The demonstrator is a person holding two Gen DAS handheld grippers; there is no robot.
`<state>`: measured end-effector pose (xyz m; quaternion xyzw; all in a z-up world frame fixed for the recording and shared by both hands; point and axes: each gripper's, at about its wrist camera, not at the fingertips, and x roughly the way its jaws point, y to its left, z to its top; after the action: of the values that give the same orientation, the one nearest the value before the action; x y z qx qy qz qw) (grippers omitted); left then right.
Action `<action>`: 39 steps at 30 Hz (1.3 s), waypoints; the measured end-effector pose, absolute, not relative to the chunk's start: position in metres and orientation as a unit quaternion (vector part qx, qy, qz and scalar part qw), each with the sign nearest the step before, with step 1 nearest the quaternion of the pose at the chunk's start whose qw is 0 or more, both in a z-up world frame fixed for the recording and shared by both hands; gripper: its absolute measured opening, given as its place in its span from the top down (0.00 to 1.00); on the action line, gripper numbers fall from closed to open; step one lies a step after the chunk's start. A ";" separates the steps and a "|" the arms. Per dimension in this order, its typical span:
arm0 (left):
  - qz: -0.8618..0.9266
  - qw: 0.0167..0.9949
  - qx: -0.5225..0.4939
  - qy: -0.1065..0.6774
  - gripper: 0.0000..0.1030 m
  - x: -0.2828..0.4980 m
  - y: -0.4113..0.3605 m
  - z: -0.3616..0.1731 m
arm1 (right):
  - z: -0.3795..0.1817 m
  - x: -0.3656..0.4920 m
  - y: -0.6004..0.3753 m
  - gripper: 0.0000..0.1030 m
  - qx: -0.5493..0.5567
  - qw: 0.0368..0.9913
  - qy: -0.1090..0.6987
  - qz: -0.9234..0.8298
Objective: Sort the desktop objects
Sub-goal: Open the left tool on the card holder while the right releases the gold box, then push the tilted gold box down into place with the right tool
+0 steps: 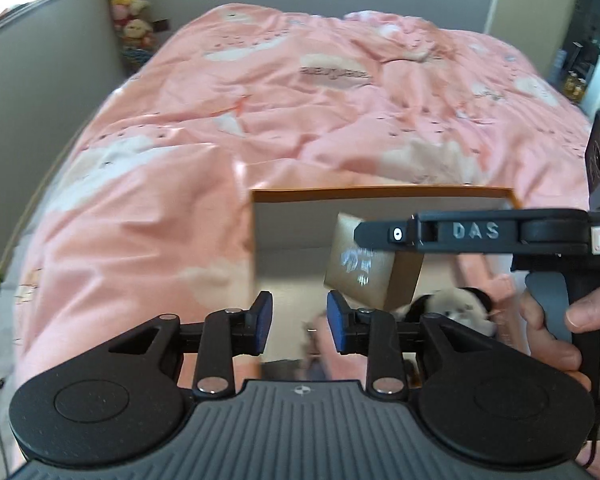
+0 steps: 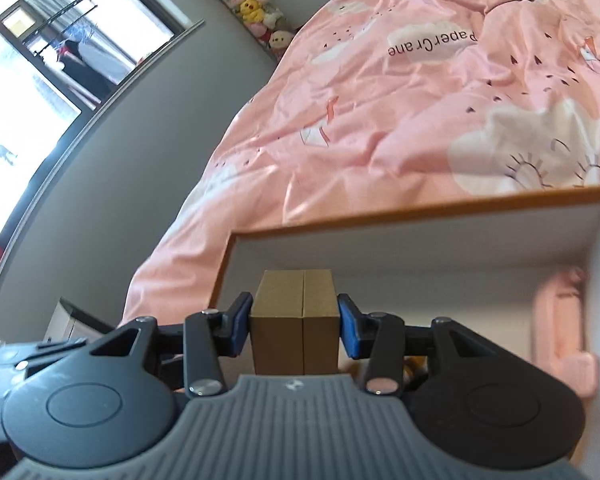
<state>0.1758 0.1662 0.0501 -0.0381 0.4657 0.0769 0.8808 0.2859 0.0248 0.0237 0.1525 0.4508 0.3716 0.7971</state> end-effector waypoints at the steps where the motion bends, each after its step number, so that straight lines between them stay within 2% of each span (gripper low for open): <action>1: 0.084 0.878 -0.037 0.470 0.65 0.177 0.169 0.048 | 0.022 0.288 0.033 0.54 0.150 0.801 0.449 0.367; 8: 0.095 0.866 -0.047 0.489 0.65 0.176 0.188 0.023 | -0.003 0.298 0.084 0.54 0.123 0.804 0.460 0.355; 11: 0.096 0.863 -0.059 0.493 0.70 0.173 0.196 0.016 | -0.013 0.299 0.100 0.54 0.099 0.808 0.465 0.347; 15: 0.094 0.861 -0.068 0.494 0.70 0.170 0.202 0.010 | -0.021 0.295 0.106 0.54 0.090 0.801 0.476 0.351; 20: 0.085 0.860 -0.081 0.496 0.70 0.169 0.206 0.005 | -0.017 0.297 0.096 0.46 0.123 0.769 0.508 0.367; 23: 0.081 0.858 -0.090 0.499 0.70 0.169 0.208 0.002 | -0.021 0.302 0.087 0.54 0.162 0.735 0.542 0.375; 26: 0.083 0.857 -0.090 0.500 0.70 0.170 0.207 -0.001 | -0.025 0.303 0.083 0.73 0.179 0.719 0.558 0.375; 31: 0.083 0.856 -0.090 0.503 0.70 0.169 0.207 -0.002 | -0.044 0.304 0.080 0.74 0.201 0.698 0.586 0.360; 34: 0.086 0.855 -0.092 0.502 0.70 0.168 0.210 -0.002 | -0.039 0.305 0.076 0.69 0.212 0.701 0.574 0.367; 35: 0.086 0.856 -0.094 0.501 0.70 0.168 0.211 -0.001 | -0.035 0.306 0.075 0.61 0.210 0.708 0.566 0.367; 37: 0.087 0.856 -0.099 0.499 0.70 0.169 0.213 0.000 | -0.027 0.309 0.074 0.55 0.208 0.721 0.552 0.365; 39: 0.087 0.856 -0.103 0.498 0.70 0.169 0.214 0.000 | -0.021 0.314 0.074 0.55 0.201 0.735 0.538 0.359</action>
<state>0.1694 0.2143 -0.0002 -0.1027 0.4984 0.0875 0.8564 0.3140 0.0740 -0.0205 0.2013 0.5385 0.3587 0.7354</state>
